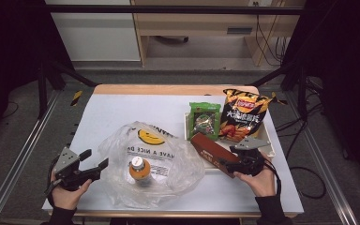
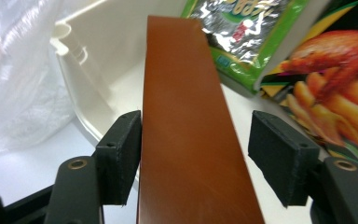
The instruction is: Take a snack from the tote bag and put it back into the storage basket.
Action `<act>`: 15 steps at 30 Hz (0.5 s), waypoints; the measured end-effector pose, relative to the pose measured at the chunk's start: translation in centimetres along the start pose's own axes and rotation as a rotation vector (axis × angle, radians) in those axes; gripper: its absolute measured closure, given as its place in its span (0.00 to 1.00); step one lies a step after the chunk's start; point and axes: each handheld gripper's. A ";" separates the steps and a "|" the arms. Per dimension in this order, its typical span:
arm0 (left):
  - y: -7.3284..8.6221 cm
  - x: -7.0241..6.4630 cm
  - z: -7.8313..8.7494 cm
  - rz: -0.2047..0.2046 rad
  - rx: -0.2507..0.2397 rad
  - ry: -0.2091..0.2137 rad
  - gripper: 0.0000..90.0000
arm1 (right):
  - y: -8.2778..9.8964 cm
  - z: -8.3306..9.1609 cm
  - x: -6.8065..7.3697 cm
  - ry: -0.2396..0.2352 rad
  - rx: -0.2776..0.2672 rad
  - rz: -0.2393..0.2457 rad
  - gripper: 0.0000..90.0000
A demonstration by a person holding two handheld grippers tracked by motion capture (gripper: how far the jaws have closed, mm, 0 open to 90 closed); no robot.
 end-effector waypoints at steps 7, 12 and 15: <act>0.0 0.0 0.1 0.003 -0.002 0.002 0.26 | 1.6 2.2 0.5 0.040 -0.043 -0.068 0.36; 0.0 0.0 0.0 0.004 0.001 0.002 0.26 | 2.4 2.6 0.7 0.064 -0.014 -0.089 0.36; 0.0 0.1 0.0 0.005 0.002 0.002 0.26 | 2.6 2.5 0.4 0.051 -0.004 -0.107 0.38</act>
Point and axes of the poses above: each handheld gripper's, and its own axes: z roughly backward along the jaws, y roughly out of its underside, x roughly to its left, and after that the axes turned 10 degrees about x, right-handed
